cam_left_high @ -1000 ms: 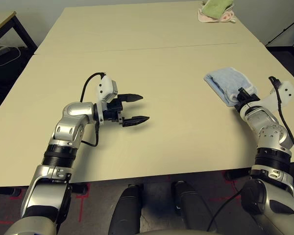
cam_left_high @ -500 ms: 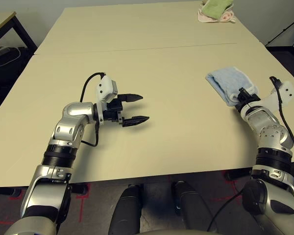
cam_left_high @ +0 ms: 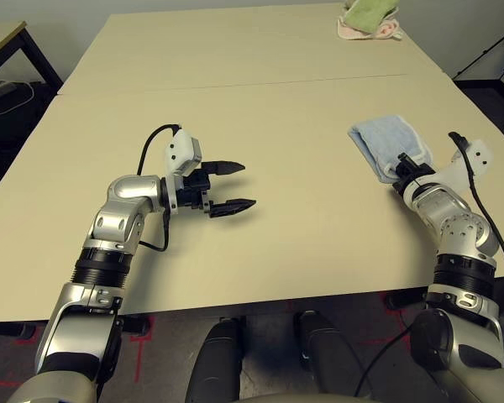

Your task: Fold the towel and set it aside.

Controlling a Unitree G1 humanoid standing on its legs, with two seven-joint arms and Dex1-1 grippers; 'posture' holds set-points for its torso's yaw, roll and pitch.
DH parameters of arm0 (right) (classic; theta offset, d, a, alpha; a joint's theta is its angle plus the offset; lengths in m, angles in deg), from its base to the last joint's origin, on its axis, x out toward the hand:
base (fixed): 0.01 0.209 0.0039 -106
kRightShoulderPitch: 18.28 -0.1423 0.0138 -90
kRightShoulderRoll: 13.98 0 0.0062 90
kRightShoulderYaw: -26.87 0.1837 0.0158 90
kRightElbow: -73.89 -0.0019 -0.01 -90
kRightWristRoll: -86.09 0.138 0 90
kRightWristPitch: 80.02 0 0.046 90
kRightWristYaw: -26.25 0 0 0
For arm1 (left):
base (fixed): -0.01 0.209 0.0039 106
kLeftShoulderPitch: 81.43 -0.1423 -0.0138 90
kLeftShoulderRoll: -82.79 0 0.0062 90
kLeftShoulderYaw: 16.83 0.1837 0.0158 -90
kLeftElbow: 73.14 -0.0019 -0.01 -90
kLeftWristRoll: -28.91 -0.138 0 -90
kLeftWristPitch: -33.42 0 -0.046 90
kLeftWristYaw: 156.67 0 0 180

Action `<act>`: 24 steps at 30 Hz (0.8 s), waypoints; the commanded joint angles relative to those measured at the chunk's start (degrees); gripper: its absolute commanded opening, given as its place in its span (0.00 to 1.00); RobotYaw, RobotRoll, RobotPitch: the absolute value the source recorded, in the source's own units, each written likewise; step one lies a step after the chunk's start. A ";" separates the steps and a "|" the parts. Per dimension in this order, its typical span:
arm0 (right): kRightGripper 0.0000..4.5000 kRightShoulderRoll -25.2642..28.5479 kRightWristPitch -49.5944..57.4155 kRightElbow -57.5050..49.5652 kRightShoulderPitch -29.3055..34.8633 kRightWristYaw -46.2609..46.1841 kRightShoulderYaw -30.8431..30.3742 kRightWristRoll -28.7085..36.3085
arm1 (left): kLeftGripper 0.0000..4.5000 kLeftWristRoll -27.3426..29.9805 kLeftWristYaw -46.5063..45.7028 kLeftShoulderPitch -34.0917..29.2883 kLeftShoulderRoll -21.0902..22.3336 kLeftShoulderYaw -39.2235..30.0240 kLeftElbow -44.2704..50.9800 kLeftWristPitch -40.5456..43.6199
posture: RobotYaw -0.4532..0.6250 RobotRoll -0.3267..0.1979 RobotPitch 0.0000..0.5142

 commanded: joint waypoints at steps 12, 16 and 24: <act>0.99 20.37 15.48 -17.53 10.28 19.60 -11.85 0.50 | 1.00 0.69 -9.36 0.30 -0.45 -2.95 0.66 7.27 | 0.42 0.62 0.22; 0.99 23.55 3.42 -15.79 8.73 26.68 -13.68 -4.19 | 1.00 0.37 -20.05 1.28 -3.45 -6.95 0.11 9.91 | 0.41 0.62 0.22; 0.99 19.58 -20.88 -1.77 3.33 32.30 -17.32 -14.29 | 1.00 0.42 -39.61 -4.46 -12.00 -13.39 8.05 12.79 | 0.45 0.62 0.20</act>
